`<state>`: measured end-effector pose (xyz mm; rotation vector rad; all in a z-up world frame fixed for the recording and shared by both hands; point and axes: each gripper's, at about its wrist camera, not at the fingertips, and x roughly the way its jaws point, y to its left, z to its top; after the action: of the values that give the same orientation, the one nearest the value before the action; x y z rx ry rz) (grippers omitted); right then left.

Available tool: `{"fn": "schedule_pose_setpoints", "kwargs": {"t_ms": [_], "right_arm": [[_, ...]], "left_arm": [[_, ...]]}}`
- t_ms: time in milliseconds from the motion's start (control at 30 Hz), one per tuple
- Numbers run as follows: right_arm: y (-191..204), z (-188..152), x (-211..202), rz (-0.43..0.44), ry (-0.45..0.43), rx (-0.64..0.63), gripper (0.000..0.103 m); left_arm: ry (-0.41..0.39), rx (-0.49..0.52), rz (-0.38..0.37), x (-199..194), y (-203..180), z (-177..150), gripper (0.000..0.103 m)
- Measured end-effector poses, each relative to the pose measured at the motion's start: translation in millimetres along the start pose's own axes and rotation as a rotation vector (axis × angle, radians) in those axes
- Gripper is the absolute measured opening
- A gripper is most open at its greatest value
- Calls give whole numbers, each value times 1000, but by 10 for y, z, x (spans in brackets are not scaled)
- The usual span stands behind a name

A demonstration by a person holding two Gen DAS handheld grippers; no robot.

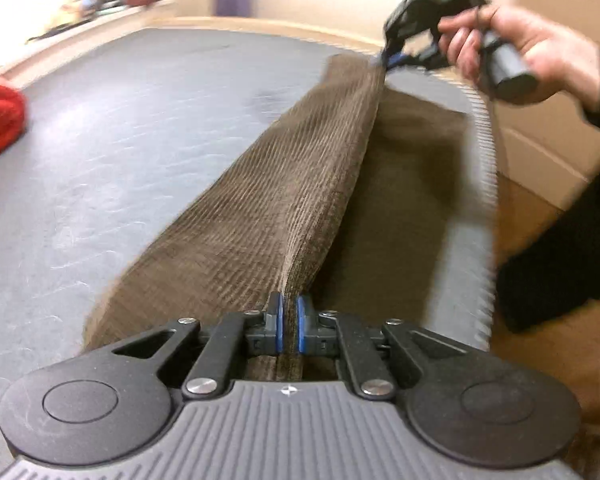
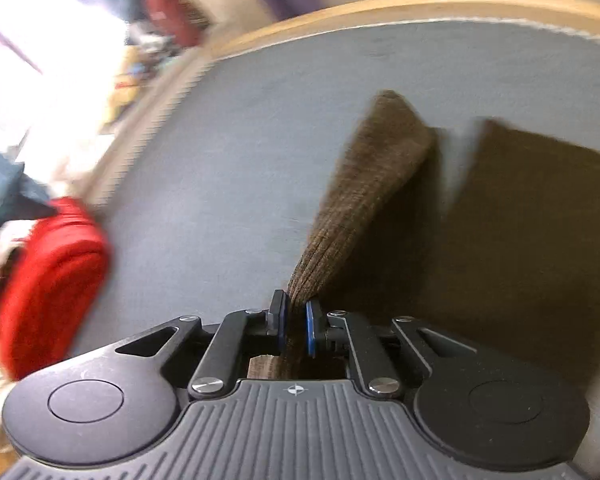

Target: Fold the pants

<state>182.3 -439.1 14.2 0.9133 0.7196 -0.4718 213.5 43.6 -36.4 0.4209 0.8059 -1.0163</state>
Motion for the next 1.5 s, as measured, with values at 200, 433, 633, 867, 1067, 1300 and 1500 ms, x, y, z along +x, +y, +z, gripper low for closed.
{"fn": "schedule_pose_setpoints", "kwargs": {"t_ms": [200,433,633,867,1067,1300,1500], "right_arm": [[-1003,-629,-86,-164,131,284,15],[-1582,-542,175,-133,105,473,19],[-1664,-245,72,-160,-68,479,35],[-1909,48,403,-75,0,580,43],[-1682,367,388,-49,-72,523,43],[-1535,428,218,-89,-206,415,41],[-1846,388,626,-4,-60,568,42]], "left_arm": [[212,143,-85,268,-363,-298,9],[-86,-80,-114,11,-134,126,43],[-125,-226,-39,277,90,336,43],[-117,-248,-14,526,94,488,43],[-120,-249,-7,550,80,526,43],[-110,-265,16,594,127,517,43],[-111,-261,15,581,104,525,43]]}}
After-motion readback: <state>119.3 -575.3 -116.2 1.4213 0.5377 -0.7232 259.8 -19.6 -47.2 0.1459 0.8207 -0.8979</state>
